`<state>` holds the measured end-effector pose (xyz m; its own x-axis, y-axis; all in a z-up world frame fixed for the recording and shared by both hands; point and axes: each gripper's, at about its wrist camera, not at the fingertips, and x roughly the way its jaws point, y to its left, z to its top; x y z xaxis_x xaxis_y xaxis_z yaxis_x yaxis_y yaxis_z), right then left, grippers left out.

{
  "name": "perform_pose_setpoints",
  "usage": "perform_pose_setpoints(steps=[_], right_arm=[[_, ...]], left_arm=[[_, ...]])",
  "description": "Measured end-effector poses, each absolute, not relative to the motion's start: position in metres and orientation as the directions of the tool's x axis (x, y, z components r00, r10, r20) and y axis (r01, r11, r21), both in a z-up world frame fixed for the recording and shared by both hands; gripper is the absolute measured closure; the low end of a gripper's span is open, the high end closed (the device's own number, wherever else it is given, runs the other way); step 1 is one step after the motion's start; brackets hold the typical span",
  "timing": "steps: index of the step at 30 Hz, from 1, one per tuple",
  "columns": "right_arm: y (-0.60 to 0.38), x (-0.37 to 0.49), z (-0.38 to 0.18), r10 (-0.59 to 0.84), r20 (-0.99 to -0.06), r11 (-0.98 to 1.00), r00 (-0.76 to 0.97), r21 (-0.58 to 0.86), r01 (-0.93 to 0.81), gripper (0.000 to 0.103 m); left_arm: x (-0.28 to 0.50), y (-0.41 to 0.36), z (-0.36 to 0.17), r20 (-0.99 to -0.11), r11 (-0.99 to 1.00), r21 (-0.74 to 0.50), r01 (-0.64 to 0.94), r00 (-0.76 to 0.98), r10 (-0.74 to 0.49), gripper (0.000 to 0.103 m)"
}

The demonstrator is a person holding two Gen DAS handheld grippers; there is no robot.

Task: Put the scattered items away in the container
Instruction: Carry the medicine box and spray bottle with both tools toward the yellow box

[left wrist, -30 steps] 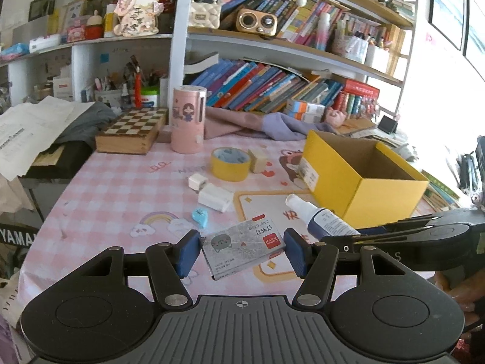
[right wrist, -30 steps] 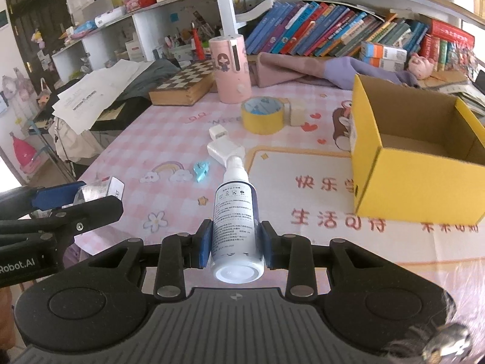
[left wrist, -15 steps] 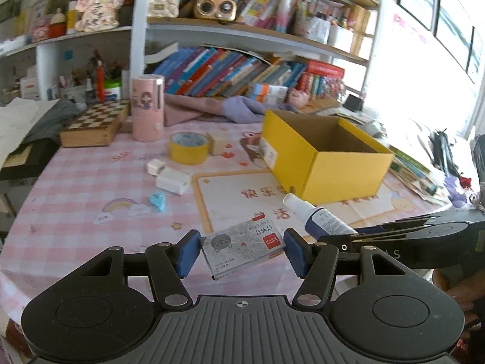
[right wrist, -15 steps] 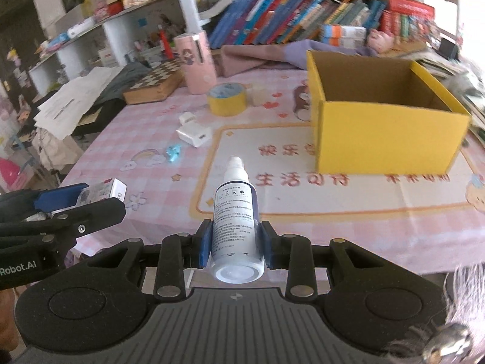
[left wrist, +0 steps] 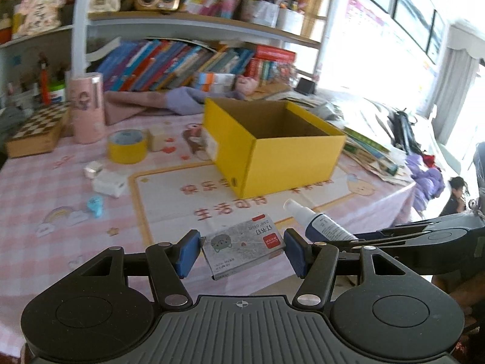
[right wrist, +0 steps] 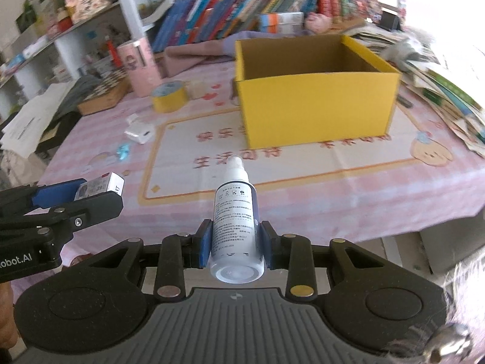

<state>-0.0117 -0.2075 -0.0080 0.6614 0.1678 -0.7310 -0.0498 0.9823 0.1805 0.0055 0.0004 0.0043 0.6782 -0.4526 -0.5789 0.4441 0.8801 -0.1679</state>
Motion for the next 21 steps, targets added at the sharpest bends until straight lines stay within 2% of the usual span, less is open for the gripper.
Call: perform_pose_setpoints(steps=[6,21], right_arm=[[-0.226,-0.017,-0.007,0.124,-0.733,0.984,0.668,0.177,0.012,0.072],[-0.247,-0.007,-0.005,0.094,-0.738,0.985,0.669,0.168,0.047,0.072]], left_arm=[[0.010,-0.020,0.003,-0.581,0.848,-0.163,0.504,0.645,-0.495,0.043],[0.028,-0.044,0.002,-0.582,0.829,-0.170,0.533,0.624,-0.521,0.043]])
